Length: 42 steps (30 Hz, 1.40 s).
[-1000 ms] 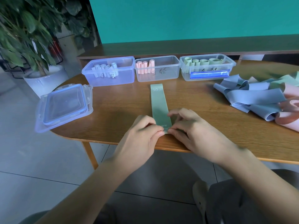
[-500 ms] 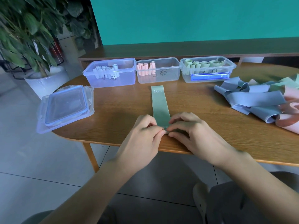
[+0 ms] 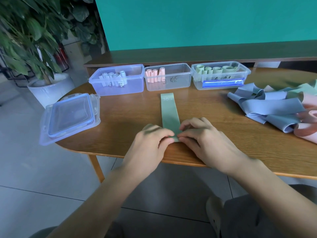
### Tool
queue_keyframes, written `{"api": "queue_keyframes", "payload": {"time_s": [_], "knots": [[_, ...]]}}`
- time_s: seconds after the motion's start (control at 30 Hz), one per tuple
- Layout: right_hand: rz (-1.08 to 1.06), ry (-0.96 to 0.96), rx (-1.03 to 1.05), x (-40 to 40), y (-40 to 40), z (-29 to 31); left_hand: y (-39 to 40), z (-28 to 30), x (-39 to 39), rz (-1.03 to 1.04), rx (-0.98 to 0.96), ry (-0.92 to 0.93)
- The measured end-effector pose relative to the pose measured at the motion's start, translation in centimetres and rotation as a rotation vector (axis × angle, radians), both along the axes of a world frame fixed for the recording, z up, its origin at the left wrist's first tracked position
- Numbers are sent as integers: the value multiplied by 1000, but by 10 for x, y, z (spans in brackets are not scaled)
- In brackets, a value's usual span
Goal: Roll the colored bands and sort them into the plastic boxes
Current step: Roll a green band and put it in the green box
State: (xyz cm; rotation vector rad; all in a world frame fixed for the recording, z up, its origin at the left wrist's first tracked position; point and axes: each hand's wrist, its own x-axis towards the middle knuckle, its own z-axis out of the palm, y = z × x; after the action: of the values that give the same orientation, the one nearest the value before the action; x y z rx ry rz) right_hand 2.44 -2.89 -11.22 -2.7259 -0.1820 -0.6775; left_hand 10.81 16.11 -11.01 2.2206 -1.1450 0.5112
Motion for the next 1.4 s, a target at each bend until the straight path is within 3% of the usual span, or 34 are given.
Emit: {"api": "queue_keyframes", "payload": {"time_s": [0.27, 0.57, 0.87, 1.4], "knots": [[-78, -35, -36, 2, 0, -3, -5, -1, 2, 24, 31, 28], [32, 24, 89, 6, -6, -2, -7, -2, 3, 48, 43, -27], [12, 93, 74, 12, -9, -4, -6, -4, 8, 26, -22, -24], [24, 53, 32, 9, -6, 0, -9, -2, 12, 47, 47, 46]]}}
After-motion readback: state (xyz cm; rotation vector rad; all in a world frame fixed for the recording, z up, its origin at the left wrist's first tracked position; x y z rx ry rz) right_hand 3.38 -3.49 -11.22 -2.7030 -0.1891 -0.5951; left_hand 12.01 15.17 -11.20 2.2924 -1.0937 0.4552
